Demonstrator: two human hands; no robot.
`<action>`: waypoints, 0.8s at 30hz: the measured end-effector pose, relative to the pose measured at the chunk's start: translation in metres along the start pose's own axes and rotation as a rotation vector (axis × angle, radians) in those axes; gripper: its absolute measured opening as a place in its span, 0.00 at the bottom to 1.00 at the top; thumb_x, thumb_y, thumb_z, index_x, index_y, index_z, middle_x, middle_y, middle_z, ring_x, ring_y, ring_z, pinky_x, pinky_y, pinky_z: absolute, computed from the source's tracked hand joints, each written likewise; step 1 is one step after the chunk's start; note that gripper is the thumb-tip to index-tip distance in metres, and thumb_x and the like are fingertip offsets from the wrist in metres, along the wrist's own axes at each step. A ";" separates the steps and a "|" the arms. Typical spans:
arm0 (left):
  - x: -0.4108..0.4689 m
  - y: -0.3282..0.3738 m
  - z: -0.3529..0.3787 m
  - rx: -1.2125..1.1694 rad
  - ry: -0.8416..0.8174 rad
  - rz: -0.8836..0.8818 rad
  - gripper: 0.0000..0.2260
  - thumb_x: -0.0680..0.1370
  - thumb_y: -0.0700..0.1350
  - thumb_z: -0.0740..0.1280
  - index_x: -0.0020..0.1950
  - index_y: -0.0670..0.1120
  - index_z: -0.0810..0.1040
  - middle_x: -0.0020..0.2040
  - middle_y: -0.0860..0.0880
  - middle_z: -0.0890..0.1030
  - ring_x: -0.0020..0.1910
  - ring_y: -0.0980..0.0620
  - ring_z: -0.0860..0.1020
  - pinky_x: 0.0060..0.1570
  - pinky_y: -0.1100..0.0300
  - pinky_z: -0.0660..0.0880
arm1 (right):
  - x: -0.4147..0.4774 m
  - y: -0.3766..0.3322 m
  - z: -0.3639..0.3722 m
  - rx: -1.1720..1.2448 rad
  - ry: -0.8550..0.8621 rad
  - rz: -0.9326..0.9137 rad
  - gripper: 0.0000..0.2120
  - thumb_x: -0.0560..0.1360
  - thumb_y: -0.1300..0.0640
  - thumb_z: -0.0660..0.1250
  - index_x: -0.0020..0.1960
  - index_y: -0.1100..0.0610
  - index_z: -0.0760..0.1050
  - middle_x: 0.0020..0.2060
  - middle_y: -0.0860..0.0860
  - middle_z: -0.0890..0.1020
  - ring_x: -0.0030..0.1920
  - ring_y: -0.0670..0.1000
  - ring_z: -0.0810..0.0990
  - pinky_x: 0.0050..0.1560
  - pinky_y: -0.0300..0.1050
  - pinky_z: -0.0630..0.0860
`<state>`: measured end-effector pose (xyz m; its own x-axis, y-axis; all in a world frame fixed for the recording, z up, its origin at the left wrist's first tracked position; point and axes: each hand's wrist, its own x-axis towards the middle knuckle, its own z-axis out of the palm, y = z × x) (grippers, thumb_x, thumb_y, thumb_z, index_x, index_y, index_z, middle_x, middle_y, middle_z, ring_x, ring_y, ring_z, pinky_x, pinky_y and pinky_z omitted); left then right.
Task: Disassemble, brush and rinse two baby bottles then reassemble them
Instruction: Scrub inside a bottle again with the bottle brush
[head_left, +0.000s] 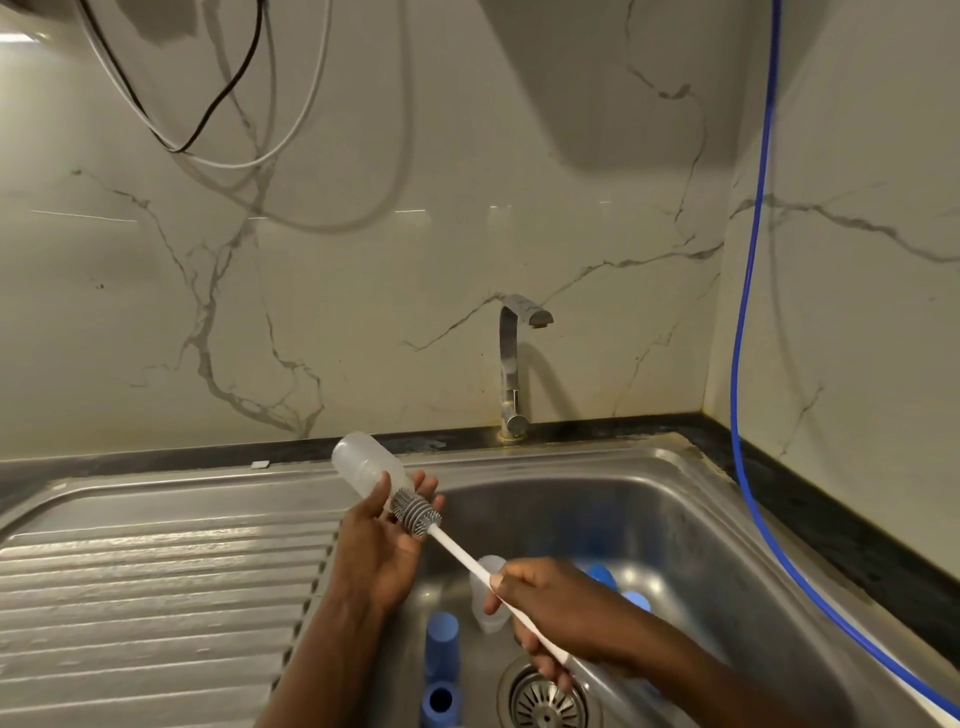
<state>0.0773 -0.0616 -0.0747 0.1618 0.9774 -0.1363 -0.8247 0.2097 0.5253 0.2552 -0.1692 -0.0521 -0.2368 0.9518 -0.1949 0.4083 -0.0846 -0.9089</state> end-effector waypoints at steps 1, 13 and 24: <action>0.002 0.002 -0.002 0.011 0.038 0.014 0.17 0.79 0.45 0.64 0.62 0.34 0.71 0.48 0.38 0.82 0.51 0.44 0.80 0.58 0.47 0.79 | -0.001 0.000 -0.001 -0.003 -0.017 0.003 0.11 0.83 0.54 0.55 0.49 0.55 0.75 0.25 0.48 0.72 0.22 0.47 0.70 0.21 0.39 0.67; 0.008 -0.002 -0.010 0.164 0.067 0.178 0.34 0.79 0.38 0.64 0.77 0.63 0.54 0.65 0.33 0.71 0.58 0.35 0.79 0.46 0.47 0.79 | -0.002 -0.002 -0.018 -0.079 0.159 -0.182 0.19 0.81 0.63 0.57 0.61 0.39 0.70 0.39 0.55 0.78 0.28 0.48 0.75 0.24 0.42 0.75; 0.007 -0.004 -0.009 0.207 -0.011 0.180 0.28 0.81 0.36 0.62 0.76 0.61 0.62 0.71 0.36 0.67 0.60 0.38 0.77 0.42 0.53 0.83 | 0.005 0.010 -0.003 -0.401 0.295 -0.384 0.24 0.79 0.58 0.58 0.72 0.40 0.68 0.42 0.51 0.81 0.27 0.41 0.76 0.26 0.30 0.70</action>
<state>0.0769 -0.0563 -0.0856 0.0296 0.9994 -0.0170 -0.7126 0.0330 0.7008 0.2607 -0.1648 -0.0612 -0.2022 0.9385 0.2799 0.6552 0.3421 -0.6735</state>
